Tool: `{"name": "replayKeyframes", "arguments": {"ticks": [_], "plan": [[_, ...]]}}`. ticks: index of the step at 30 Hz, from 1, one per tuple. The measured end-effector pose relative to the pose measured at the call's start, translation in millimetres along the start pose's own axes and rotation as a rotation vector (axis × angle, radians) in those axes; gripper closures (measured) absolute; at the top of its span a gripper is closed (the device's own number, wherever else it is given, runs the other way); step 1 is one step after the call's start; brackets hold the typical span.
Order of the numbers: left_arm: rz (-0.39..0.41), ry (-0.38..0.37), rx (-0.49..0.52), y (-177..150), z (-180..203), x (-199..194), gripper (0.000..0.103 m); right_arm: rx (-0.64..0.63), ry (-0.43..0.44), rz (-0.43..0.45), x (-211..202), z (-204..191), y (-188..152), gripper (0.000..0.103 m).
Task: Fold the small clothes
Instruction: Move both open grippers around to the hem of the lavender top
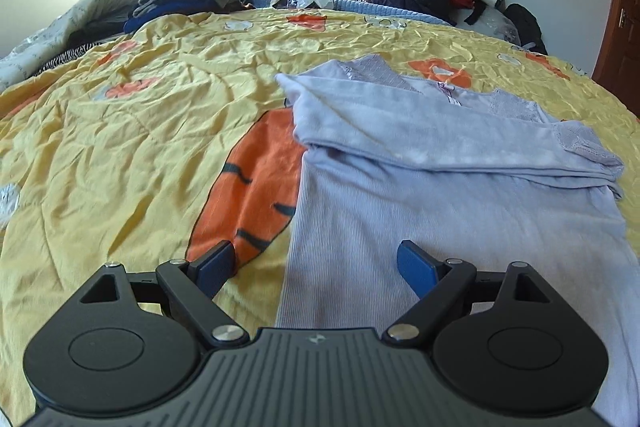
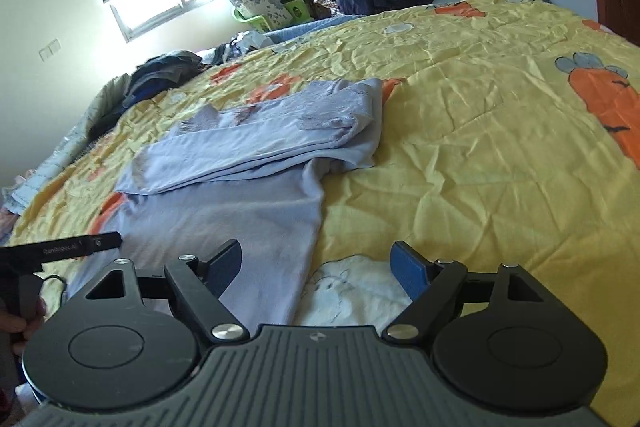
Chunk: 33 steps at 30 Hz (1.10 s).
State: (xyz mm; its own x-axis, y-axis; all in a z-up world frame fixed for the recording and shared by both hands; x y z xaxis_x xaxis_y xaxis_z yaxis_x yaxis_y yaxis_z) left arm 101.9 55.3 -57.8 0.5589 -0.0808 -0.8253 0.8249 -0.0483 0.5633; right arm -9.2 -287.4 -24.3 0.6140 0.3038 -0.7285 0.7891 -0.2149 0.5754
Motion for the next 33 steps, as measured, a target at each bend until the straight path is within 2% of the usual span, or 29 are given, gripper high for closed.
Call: {"name": "replayKeyframes", "arguments": {"ticks": [3, 6, 10, 16, 19, 21, 23, 25, 26, 28, 33], "plan": [[0.013, 0.006, 0.009, -8.3, -1.2, -3.6, 0.014, -0.001, 0.055, 0.009, 3.1, -8.6, -7.1, 0.020], [0.043, 0.039, 0.041, -16.6, -3.2, -11.4, 0.014, -0.026, 0.032, 0.017, 8.3, -22.3, -11.3, 0.020], [0.119, 0.166, 0.084, -32.2, -12.5, -24.9, 0.014, -0.089, 0.064, 0.025, 0.4, -44.6, -14.6, 0.020], [0.119, 0.253, 0.073, -47.9, -27.7, -34.7, 0.014, -0.160, 0.138, -0.033, -2.8, -69.7, -35.9, 0.020], [0.125, 0.312, 0.110, -52.4, -25.5, -39.6, 0.014, -0.173, 0.161, -0.033, -1.4, -78.5, -44.9, 0.020], [0.152, 0.379, 0.169, -54.7, -19.5, -41.7, 0.014, -0.187, 0.125, -0.002, -3.2, -82.0, -47.0, 0.020], [0.187, 0.458, 0.210, -61.4, -14.4, -36.8, 0.004, -0.228, 0.063, 0.032, -6.5, -86.0, -49.2, 0.020], [0.203, 0.494, 0.242, -68.2, -10.6, -32.0, 0.004, -0.269, 0.004, 0.047, -8.8, -87.2, -50.6, 0.020], [0.223, 0.486, 0.245, -69.2, -10.2, -35.8, 0.004, -0.285, -0.018, 0.051, -10.3, -87.7, -51.6, 0.020], [0.252, 0.398, 0.237, -69.0, -15.6, -44.8, 0.004, -0.308, -0.060, 0.053, -12.7, -86.0, -51.6, 0.020], [0.196, 0.360, 0.131, -60.5, -42.3, -42.6, 0.004, -0.285, -0.124, 0.056, -17.9, -69.9, -49.0, 0.020]]}}
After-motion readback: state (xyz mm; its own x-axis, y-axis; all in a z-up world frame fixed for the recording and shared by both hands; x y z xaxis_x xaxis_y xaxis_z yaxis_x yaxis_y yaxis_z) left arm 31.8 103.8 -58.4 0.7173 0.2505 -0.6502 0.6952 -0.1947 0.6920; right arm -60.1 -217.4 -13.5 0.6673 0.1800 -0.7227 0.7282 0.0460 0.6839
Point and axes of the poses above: each gripper's, at about its wrist camera, not at the fingertips, and x roughly the way its jaws point, z to its right, y to its top, the point moved 3 cm from there along x, roughly the way its jaws point, and after that the axes turned 15 degrees about -z, right-handed, at the moved point
